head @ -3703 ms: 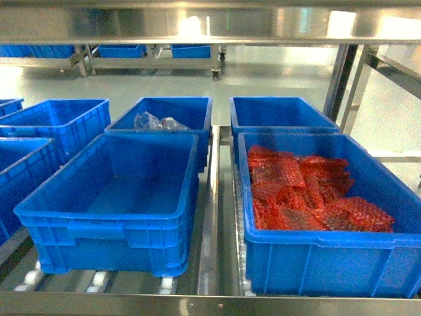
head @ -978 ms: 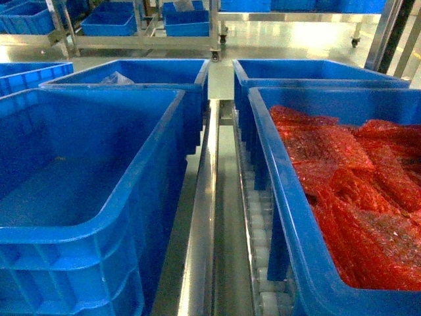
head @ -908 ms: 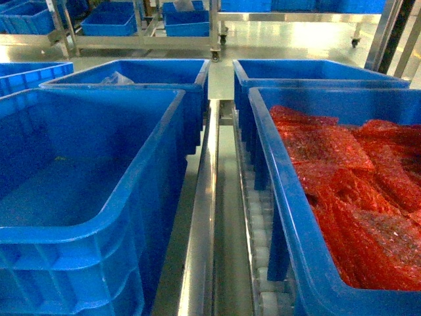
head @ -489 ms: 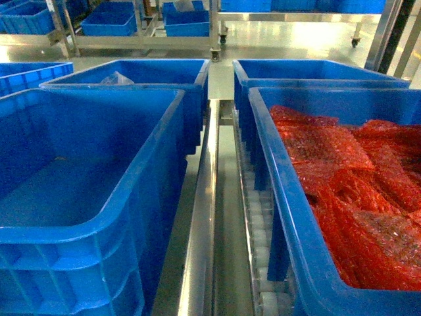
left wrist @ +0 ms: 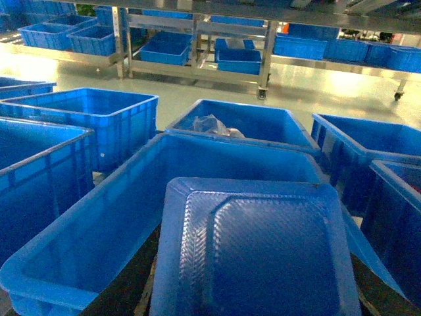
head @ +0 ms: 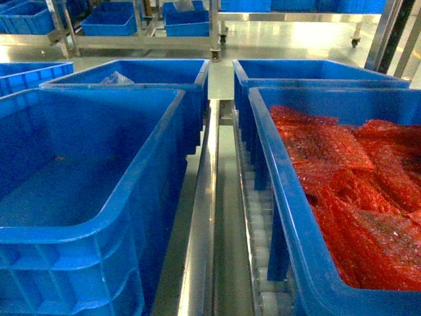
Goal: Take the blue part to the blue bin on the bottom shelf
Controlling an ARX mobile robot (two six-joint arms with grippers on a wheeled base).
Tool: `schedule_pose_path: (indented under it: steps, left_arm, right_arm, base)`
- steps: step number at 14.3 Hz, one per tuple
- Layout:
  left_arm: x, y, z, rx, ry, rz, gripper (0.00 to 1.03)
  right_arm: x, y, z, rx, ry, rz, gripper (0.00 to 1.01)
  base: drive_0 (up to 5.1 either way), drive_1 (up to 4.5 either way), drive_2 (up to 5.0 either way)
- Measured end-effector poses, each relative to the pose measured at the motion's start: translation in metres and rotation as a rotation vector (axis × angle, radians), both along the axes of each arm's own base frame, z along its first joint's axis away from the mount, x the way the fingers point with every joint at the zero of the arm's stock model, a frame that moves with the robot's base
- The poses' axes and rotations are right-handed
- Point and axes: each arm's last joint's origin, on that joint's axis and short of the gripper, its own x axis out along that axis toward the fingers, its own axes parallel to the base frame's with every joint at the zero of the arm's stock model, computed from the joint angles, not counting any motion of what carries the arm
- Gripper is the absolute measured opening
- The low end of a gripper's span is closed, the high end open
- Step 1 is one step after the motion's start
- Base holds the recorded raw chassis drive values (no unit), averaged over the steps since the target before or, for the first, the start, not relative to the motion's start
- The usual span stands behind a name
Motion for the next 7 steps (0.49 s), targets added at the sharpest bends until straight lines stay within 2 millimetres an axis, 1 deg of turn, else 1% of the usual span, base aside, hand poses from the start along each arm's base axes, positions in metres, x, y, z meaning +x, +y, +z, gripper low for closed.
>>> schedule_pose_path:
  steps: [7]
  left_arm:
    - [0.0000, 0.0000, 0.0000, 0.000, 0.000, 0.000, 0.43]
  right_arm:
    - [0.0000, 0.0000, 0.0000, 0.000, 0.000, 0.000, 0.98]
  base:
    - [0.0, 0.00, 0.0]
